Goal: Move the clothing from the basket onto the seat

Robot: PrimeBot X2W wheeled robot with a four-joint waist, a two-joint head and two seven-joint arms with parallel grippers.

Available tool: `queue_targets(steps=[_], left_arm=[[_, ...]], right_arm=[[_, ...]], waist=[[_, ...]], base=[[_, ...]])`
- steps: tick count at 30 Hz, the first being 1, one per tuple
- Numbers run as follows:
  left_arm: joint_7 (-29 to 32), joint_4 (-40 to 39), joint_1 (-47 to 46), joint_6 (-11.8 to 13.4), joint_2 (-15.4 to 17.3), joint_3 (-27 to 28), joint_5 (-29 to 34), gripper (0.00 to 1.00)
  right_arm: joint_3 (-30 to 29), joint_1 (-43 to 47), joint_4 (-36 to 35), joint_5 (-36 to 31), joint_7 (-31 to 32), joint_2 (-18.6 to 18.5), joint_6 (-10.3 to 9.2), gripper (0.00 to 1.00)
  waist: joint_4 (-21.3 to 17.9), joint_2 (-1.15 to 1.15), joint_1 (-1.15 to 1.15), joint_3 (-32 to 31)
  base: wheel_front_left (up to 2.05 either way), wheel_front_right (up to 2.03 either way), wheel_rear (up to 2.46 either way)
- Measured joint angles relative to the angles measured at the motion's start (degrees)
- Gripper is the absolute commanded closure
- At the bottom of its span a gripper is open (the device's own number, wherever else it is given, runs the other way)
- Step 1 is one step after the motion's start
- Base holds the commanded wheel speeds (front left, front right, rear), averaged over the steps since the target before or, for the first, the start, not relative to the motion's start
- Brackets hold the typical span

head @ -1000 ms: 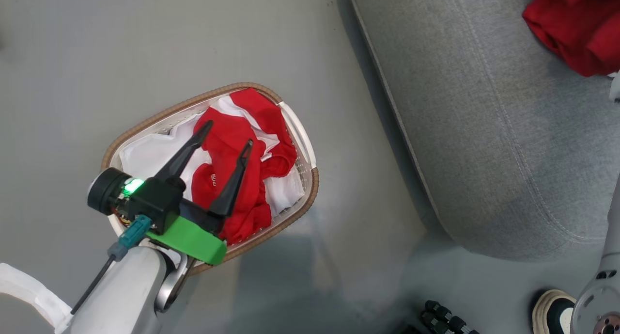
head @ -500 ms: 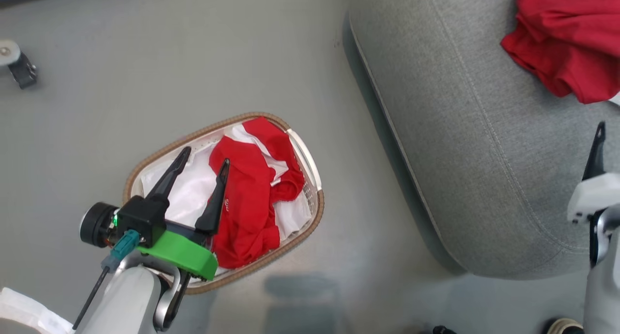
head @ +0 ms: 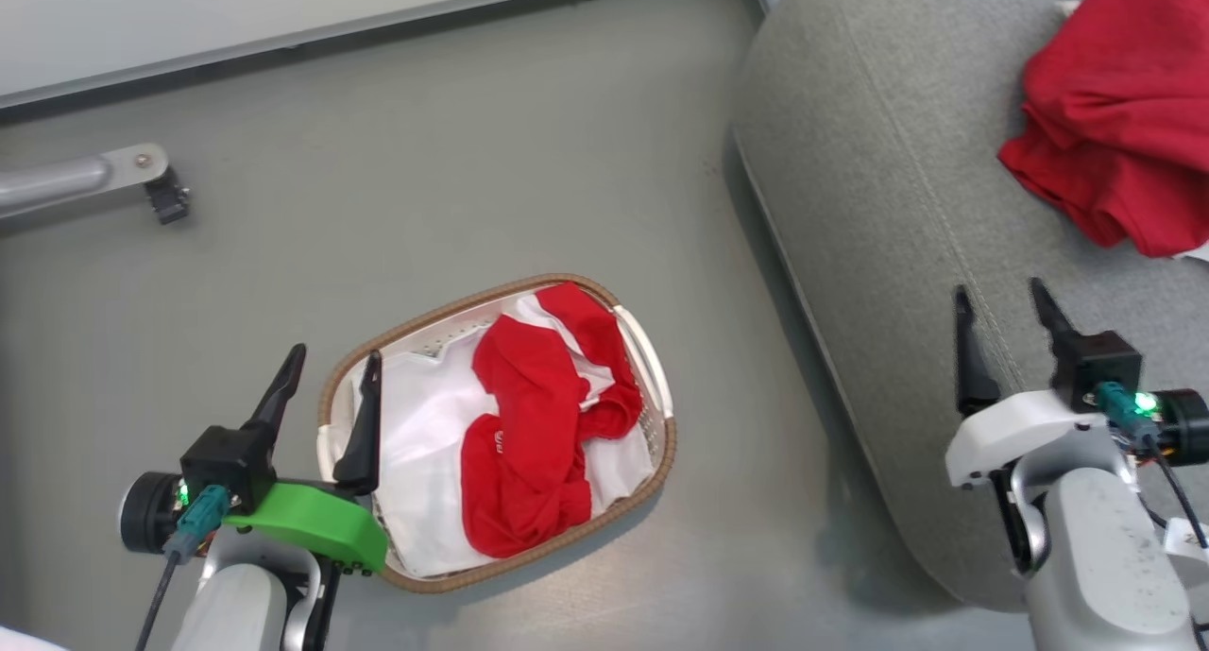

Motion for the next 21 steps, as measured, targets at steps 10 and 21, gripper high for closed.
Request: queue_targets(steps=[10,21], left_arm=[[0.0,1.3,2.4,0.0,-3.3,10.1,3.4,0.00],[0.0,-0.2,6.8,0.0,-4.4,15.5,5.7,0.00]], right_arm=[[8.8,-0.4,-3.0,6.5,-0.1,0.1,0.00,0.00],[11.4,0.7,-2.7,9.0,-0.1,0.1,0.00,0.00]], waist=[[6.1,0.00,0.00,-3.6],[10.4,0.00,0.00,-8.3]], base=[[0.00,0.00,0.00],[0.00,0.00,0.00]])
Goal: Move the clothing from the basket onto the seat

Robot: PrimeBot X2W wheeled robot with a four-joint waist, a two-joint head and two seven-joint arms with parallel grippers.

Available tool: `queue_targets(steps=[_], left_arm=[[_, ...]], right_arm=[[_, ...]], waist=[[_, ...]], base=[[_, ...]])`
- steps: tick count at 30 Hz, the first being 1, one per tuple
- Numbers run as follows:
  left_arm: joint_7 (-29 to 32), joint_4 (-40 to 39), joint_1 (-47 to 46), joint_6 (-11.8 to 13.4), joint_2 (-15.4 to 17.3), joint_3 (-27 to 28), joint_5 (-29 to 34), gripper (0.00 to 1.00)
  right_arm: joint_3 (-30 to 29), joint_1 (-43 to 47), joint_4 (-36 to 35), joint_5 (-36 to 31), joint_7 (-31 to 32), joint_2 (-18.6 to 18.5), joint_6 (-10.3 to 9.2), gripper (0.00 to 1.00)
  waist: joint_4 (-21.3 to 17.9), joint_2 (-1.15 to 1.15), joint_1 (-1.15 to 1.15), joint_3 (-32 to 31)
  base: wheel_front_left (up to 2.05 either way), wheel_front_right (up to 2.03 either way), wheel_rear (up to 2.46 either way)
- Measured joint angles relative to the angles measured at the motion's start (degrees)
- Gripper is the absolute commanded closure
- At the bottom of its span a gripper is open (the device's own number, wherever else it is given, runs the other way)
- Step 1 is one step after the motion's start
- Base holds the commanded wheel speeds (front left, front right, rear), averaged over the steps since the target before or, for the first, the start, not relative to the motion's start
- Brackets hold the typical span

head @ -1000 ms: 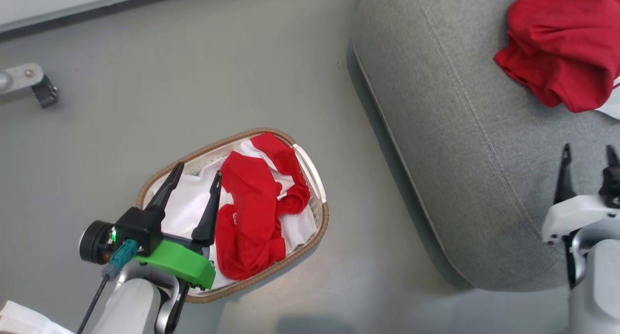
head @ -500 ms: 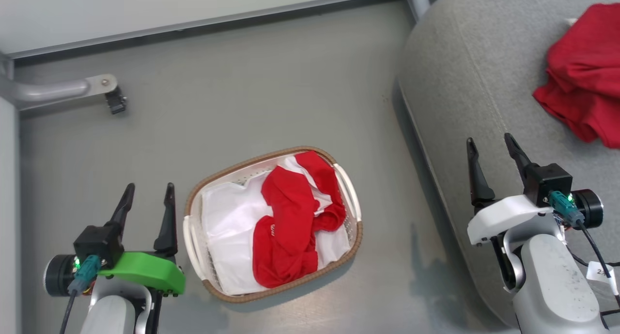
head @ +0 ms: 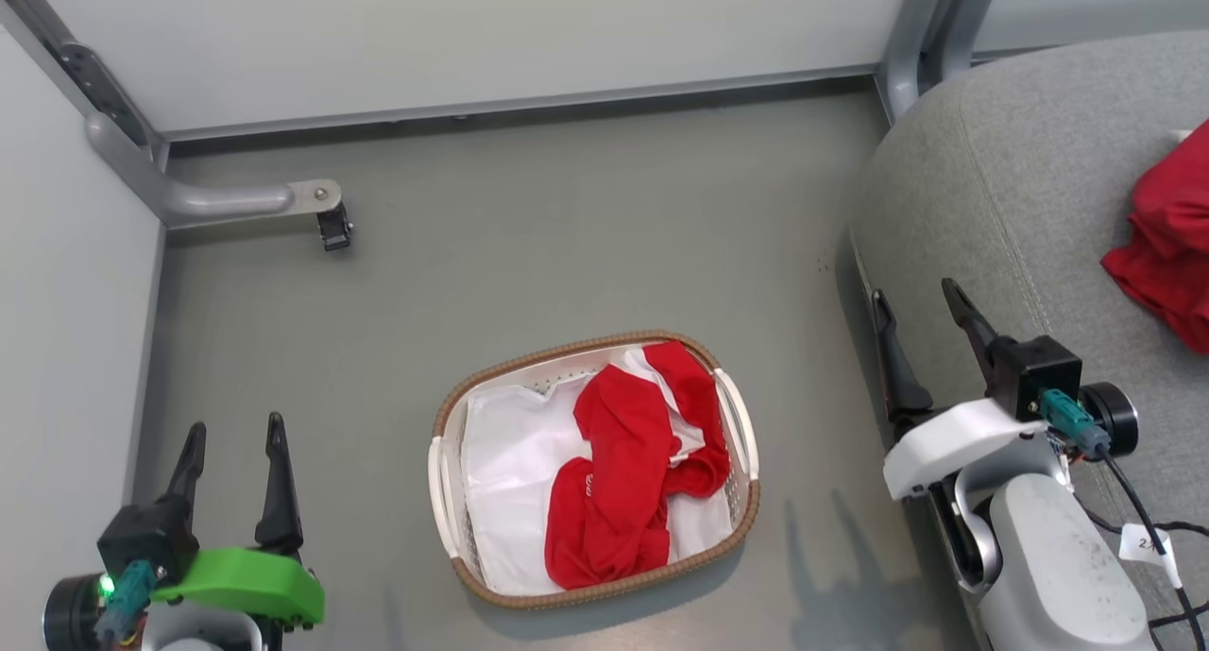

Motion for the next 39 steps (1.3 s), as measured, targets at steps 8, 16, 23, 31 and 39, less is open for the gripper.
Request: queue_targets(steps=[8,16,23,31,39], left_arm=[[0.0,-1.8,4.9,0.0,-0.8,-0.4,0.3,0.00],[0.0,-2.1,7.1,0.0,-2.1,-2.4,0.2,0.00],[0.0,-0.7,6.1,0.0,-2.2,-5.0,-0.5,0.00],[0.0,2.6,0.3,0.0,-1.3,-11.8,-3.3,0.00],[0.0,5.8,-8.0,0.0,1.1,-20.7,-5.9,0.00]], right_arm=[[0.4,4.1,0.0,0.7,0.0,0.0,0.00,0.00],[0.3,6.1,-0.1,1.5,0.0,0.0,0.00,0.00],[1.1,5.1,-0.9,1.4,0.0,0.0,0.00,0.00],[1.9,0.1,-5.1,1.1,0.0,0.0,0.00,0.00],[3.4,-5.6,-9.7,0.1,0.0,0.0,0.00,0.00]], waist=[[0.6,0.00,0.00,-2.8],[0.4,0.00,0.00,-4.2],[0.1,0.00,0.00,-2.7],[-0.8,0.00,0.00,2.3],[-2.9,0.00,0.00,9.4]], base=[[0.00,0.00,0.00],[0.00,0.00,0.00],[0.00,0.00,0.00],[0.00,0.00,0.00],[0.00,0.00,0.00]])
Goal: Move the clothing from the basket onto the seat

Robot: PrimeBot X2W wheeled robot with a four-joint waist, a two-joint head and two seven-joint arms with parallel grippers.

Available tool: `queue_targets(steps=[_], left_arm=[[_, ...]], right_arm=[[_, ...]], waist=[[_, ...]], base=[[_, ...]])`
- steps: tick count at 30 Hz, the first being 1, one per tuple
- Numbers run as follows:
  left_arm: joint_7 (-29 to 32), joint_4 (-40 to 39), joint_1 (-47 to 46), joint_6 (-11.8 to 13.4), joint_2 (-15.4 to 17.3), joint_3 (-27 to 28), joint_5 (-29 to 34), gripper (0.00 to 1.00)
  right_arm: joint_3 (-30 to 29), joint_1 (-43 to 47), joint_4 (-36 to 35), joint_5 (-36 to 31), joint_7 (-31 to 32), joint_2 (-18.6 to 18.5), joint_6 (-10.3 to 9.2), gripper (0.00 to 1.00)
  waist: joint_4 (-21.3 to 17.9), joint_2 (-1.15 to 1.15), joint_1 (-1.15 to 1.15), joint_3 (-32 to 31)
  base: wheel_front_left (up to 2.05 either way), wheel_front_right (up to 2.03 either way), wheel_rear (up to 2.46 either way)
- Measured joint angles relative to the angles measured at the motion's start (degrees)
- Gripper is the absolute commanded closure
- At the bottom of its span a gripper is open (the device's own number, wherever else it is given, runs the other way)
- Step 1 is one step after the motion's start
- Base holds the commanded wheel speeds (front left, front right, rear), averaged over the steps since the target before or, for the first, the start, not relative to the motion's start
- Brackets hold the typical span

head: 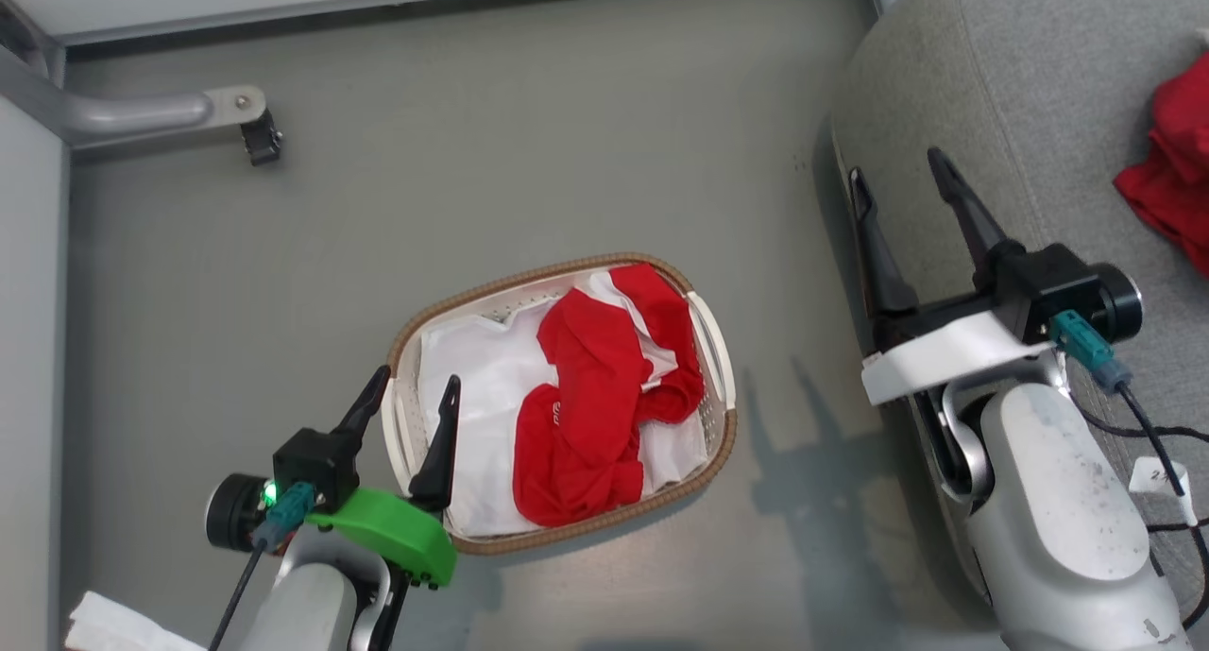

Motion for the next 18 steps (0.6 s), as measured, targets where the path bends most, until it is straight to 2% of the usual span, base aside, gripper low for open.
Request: queue_targets(steps=[12,18], left_arm=[[0.0,8.0,-13.6,0.0,3.4,-11.1,-4.8,0.00],[0.0,15.5,-20.7,0.0,4.4,-19.1,-11.1,0.00]], right_arm=[[0.2,-8.4,-8.6,1.8,0.0,0.0,0.00,0.00],[0.8,-10.7,-11.8,2.8,0.0,0.0,0.00,0.00]], waist=[[-4.1,0.00,0.00,11.4],[-6.3,0.00,0.00,17.2]], base=[[0.00,0.00,0.00],[0.00,0.00,0.00]])
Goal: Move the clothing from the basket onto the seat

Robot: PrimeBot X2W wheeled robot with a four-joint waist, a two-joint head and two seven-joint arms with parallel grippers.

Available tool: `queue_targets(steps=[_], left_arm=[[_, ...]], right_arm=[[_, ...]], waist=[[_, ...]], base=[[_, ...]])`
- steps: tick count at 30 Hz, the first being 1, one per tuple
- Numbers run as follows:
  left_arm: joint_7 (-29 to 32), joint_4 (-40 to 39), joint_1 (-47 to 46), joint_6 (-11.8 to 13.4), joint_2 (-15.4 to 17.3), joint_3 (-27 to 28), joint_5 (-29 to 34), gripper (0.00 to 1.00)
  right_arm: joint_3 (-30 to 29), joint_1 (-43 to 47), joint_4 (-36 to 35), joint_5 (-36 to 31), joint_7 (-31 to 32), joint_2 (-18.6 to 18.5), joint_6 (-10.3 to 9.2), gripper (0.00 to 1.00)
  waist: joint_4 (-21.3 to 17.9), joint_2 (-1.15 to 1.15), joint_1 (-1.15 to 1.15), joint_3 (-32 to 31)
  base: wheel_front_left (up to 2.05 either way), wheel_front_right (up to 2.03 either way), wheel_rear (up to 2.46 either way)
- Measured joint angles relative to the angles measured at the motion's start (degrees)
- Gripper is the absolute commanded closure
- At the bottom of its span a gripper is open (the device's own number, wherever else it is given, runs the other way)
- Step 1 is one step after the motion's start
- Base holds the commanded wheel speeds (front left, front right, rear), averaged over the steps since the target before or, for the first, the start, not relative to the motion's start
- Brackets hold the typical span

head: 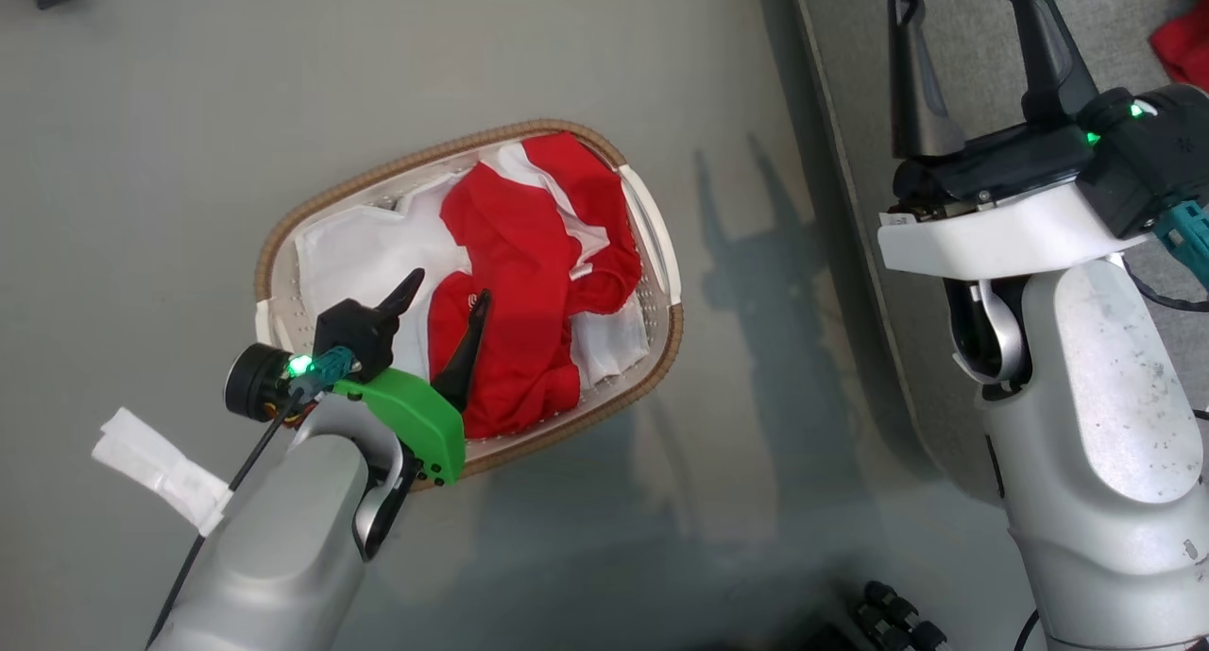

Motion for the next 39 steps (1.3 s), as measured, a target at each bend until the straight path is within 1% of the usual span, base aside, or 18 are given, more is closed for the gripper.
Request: queue_targets(steps=[7,14,17,21,25,28,29,31,34,39], left_arm=[[2.6,7.2,-7.5,0.0,0.3,-8.9,-5.5,0.00],[5.3,12.2,-12.9,0.0,1.0,-14.9,-9.8,0.00],[6.5,13.9,-15.3,0.0,1.0,-17.6,-10.1,0.00],[7.0,16.6,-18.6,0.0,-0.2,-20.3,-9.9,0.00],[7.2,20.6,-20.8,0.0,-0.8,-21.5,-8.8,0.00],[6.3,23.3,-22.4,0.1,-1.5,-22.7,-7.4,0.00],[5.8,23.9,-22.7,0.4,-1.8,-22.9,-7.1,0.00],[4.6,25.4,-23.5,2.2,-2.3,-23.6,-6.1,0.00],[3.8,27.4,-24.1,4.0,-2.9,-23.4,-6.1,0.00],[3.2,29.5,-24.1,5.4,-3.1,-23.0,-6.4,0.00]], right_arm=[[0.4,-1.3,-2.7,0.5,0.0,0.0,0.00,0.00],[1.0,-1.7,-4.9,1.2,0.0,0.0,0.00,0.00],[0.6,-1.7,-5.4,1.8,0.0,0.0,0.00,0.00],[0.4,-1.6,-5.6,2.5,0.0,0.0,0.00,0.00],[0.6,-1.5,-6.1,2.8,0.0,0.0,0.00,0.00],[0.6,-1.5,-6.3,3.1,0.0,0.0,0.00,0.00],[0.6,-1.5,-6.4,3.2,0.0,0.0,0.00,0.00],[0.4,-1.5,-6.4,3.4,0.0,0.0,0.00,0.00],[0.2,-1.5,-6.4,3.4,0.0,0.0,0.00,0.00],[0.2,-1.5,-6.4,3.4,0.0,0.0,0.00,0.00]], waist=[[-2.7,0.00,0.00,5.6],[-5.6,0.00,0.00,9.7],[-6.6,0.00,0.00,11.3],[-7.5,0.00,0.01,13.3],[-8.1,0.00,0.00,14.6],[-8.5,0.00,0.00,15.4],[-8.6,0.00,0.01,15.6],[-8.7,0.00,0.00,16.1],[-8.6,0.00,0.00,16.5],[-8.4,0.00,0.00,16.7]], base=[[0.00,0.00,0.00],[0.00,0.00,0.00],[0.00,0.00,0.00],[0.00,0.00,0.00],[0.00,0.00,0.00],[0.00,0.00,0.00],[0.00,0.00,0.00],[0.00,0.00,0.00],[0.00,0.00,0.00],[0.00,0.00,0.00]])
